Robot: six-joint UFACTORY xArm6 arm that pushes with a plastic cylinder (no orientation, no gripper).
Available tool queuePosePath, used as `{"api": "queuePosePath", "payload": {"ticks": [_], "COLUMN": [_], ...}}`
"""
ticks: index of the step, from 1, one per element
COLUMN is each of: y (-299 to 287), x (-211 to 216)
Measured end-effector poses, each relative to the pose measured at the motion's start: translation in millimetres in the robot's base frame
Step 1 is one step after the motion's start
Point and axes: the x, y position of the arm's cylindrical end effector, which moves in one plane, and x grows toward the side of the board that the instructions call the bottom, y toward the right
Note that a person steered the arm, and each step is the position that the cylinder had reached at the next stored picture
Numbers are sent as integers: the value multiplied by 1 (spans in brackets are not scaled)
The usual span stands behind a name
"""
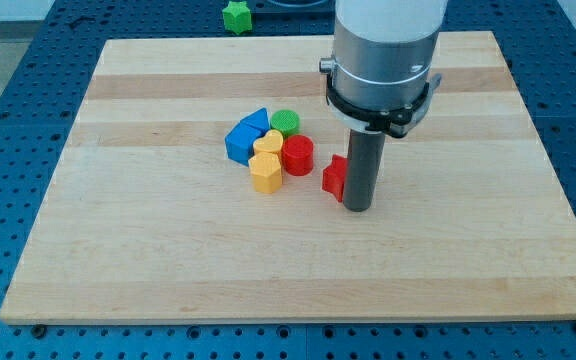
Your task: Push red star along with group of blocks a bit left
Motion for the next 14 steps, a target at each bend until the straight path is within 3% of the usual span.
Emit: {"api": "queuePosePath", "payload": {"ticks": [5,10,12,14], "y": [-40,39,21,43], "x": [-33,-59,-69,-73]}}
